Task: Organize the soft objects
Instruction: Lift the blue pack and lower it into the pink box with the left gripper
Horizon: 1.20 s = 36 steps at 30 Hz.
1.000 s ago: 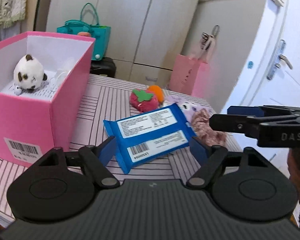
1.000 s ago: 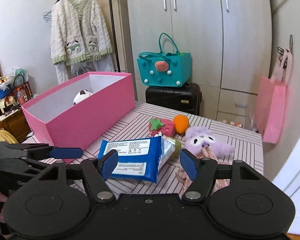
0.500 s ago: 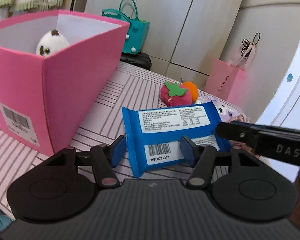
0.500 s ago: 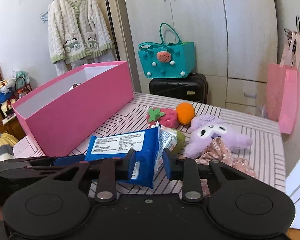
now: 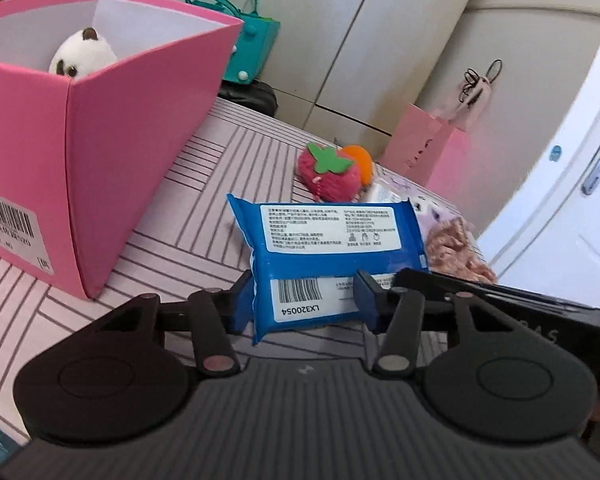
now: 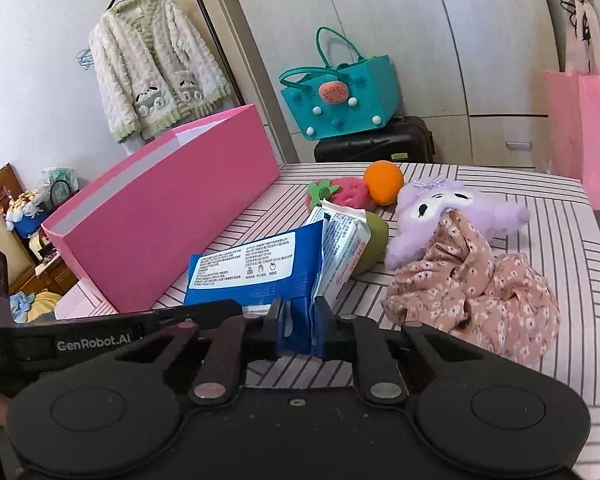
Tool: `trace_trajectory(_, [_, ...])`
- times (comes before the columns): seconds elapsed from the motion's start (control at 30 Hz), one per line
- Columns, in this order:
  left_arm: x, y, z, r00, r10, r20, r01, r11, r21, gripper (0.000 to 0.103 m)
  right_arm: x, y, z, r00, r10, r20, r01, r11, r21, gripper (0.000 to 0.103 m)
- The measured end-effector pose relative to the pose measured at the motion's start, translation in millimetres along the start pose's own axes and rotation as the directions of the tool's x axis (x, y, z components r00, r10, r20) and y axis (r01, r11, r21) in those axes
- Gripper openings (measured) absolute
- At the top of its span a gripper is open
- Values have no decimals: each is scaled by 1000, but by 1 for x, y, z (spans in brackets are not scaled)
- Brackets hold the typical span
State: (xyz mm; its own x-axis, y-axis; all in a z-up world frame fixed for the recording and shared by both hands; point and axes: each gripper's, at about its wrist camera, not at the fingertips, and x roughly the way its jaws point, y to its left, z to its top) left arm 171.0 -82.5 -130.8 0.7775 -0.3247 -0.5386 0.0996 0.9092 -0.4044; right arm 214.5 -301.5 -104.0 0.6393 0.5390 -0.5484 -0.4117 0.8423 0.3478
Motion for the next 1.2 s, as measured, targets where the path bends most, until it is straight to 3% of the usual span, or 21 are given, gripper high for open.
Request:
trace_trajectory(0.23, [-20, -18, -7, 1000, -16, 16, 13, 980, 200, 51, -18, 17, -6, 999, -51, 9, 51, 999, 0, 22])
trace_trajectory(0.47, [-45, -12, -5, 996, -77, -54, 88, 967, 241, 51, -39, 31, -15, 998, -55, -4, 55, 998, 30, 26])
trace_trajectory(0.7, [-65, 6, 6, 977, -134, -165, 178, 940, 292, 51, -53, 50, -31, 1000, -12, -19, 13, 997, 80, 26])
trace_trajectory(0.9, [-81, 12, 6, 975, -81, -208, 156, 916, 370, 51, -52, 69, -38, 995, 43, -85, -38, 997, 64, 26])
trace_trajectory(1.2, [-104, 29, 30, 947, -37, -319, 169, 903, 394, 51, -48, 93, -35, 981, 143, -131, -133, 988, 82, 26])
